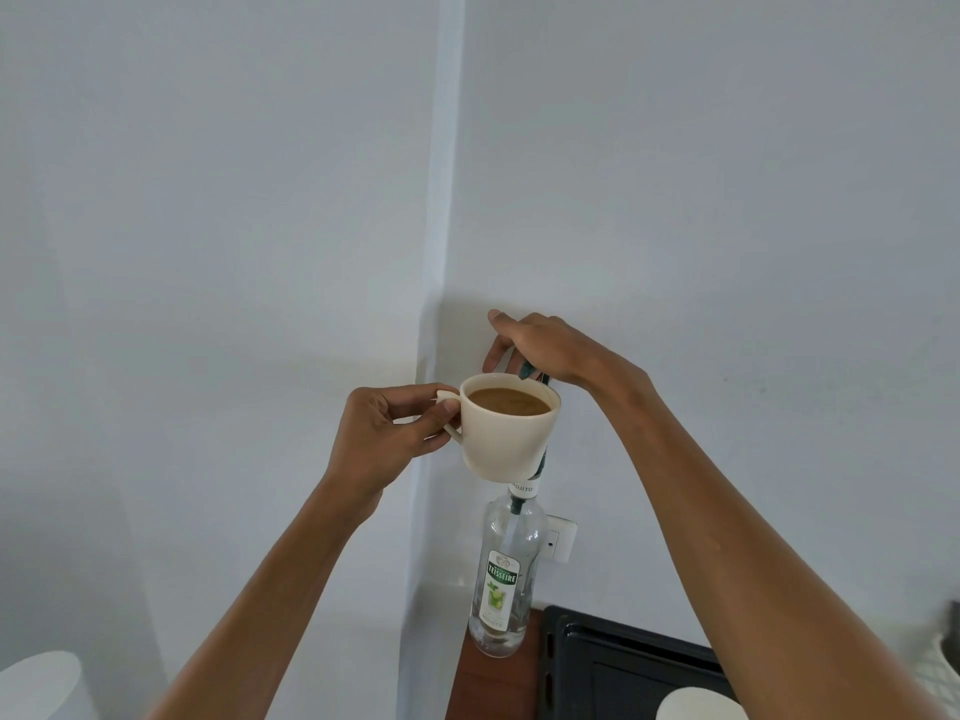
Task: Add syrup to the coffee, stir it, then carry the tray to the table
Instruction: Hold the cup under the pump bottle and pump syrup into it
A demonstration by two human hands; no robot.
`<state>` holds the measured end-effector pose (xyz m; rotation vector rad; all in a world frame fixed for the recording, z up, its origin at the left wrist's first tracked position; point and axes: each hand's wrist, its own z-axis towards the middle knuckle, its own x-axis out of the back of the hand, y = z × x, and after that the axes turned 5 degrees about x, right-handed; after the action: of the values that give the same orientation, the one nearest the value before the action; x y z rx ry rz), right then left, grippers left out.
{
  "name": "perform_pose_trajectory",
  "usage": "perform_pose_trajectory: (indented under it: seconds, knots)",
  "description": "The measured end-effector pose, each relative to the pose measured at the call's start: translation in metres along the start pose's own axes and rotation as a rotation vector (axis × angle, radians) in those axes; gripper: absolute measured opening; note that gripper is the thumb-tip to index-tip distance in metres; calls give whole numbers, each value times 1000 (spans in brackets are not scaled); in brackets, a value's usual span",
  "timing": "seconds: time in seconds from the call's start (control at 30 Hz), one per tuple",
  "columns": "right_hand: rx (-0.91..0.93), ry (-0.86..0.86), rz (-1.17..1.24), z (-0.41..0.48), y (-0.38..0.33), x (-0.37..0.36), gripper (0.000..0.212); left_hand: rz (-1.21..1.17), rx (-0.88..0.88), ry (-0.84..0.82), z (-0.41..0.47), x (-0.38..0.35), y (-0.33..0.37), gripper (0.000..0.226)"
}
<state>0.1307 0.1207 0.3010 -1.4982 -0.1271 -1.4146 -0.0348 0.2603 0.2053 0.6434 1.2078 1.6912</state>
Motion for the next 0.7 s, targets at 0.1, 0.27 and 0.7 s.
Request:
perform_pose_trajectory:
  seconds: [0.1, 0.27, 0.7]
  knots:
    - [-8, 8, 2, 0, 1, 0, 74, 9, 0, 5, 0, 0, 0, 15]
    - [-13, 21, -7, -1, 0, -1, 74, 2, -3, 10, -2, -2, 1, 16]
    - [-26, 48, -32, 4, 2, -5, 75, -20, -7, 3, -1, -3, 2, 17]
